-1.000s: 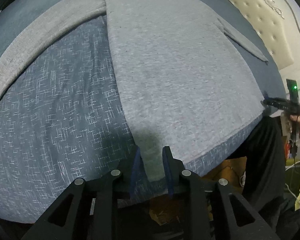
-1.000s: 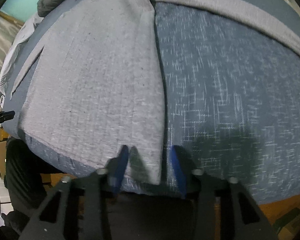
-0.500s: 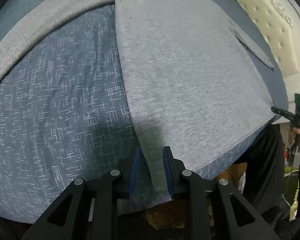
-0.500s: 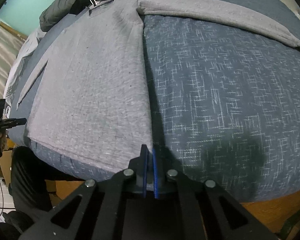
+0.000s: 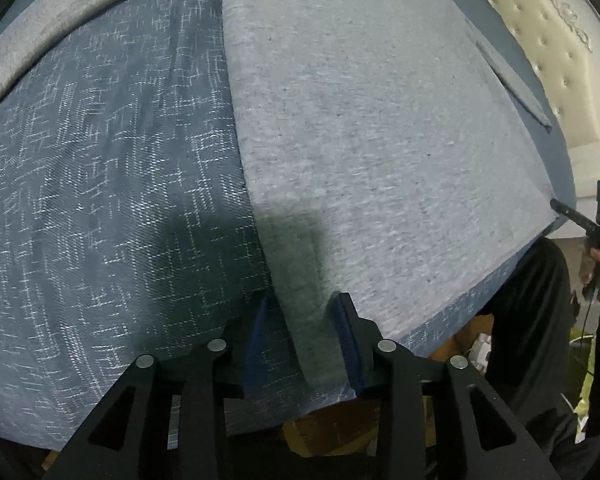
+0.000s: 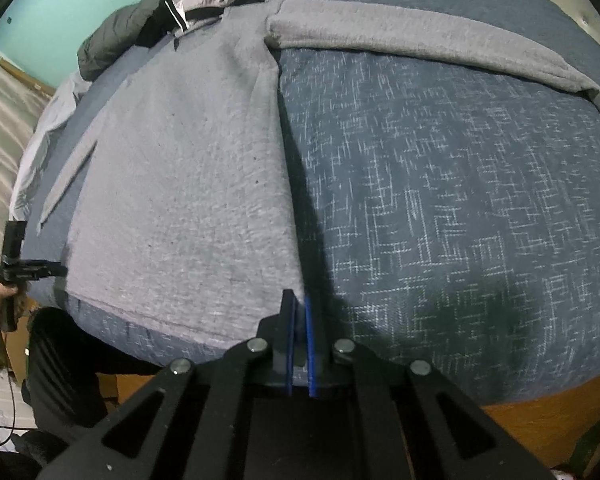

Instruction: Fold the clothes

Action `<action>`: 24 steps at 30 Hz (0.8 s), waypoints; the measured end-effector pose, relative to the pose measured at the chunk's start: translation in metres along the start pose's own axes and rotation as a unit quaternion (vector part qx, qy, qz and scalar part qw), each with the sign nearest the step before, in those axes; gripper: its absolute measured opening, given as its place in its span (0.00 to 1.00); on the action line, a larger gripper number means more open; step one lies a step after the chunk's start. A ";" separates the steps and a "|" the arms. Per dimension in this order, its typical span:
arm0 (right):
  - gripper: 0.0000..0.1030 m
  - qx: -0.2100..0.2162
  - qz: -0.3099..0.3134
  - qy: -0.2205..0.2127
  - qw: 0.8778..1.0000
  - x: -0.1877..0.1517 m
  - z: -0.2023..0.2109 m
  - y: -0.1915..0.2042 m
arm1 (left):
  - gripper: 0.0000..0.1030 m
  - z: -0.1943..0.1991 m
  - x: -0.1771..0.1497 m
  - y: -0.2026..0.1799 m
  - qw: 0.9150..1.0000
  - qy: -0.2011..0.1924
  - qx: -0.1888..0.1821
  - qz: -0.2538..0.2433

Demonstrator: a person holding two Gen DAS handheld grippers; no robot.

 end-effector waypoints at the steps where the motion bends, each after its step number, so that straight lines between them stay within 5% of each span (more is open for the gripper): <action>1: 0.04 0.000 0.001 -0.001 1.000 0.000 0.002 0.000 | 0.35 -0.001 0.000 -0.001 1.000 -0.001 0.001 -0.002; 3: 0.04 0.001 0.005 -0.006 1.000 0.003 0.006 0.008 | 0.29 -0.002 0.000 -0.005 1.000 -0.002 0.002 -0.009; 5: 0.04 0.000 0.010 -0.009 1.000 0.004 0.011 0.009 | 0.04 -0.002 -0.001 -0.011 1.000 -0.005 0.005 -0.018; 12: 0.04 -0.010 0.018 -0.023 1.000 -0.006 0.036 0.013 | 0.03 0.044 -0.011 -0.042 0.996 -0.035 0.028 -0.072; 18: 0.04 -0.004 0.018 -0.001 1.000 -0.014 0.012 0.017 | 0.03 0.064 -0.018 -0.038 0.995 -0.032 0.051 -0.079; 24: 0.04 -0.009 0.022 0.020 1.000 -0.015 -0.012 0.022 | 0.03 0.039 -0.014 -0.019 0.997 -0.010 0.058 -0.053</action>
Point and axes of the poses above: each gripper's, at about its wrist camera, not at the fingertips, and z roughly against the way its jaws point, y to its left, x to its top, the point moved 8 cm from there along -z, roughly the way its jaws point, and after that the axes turned 13 degrees about y, right-handed, at the moved point
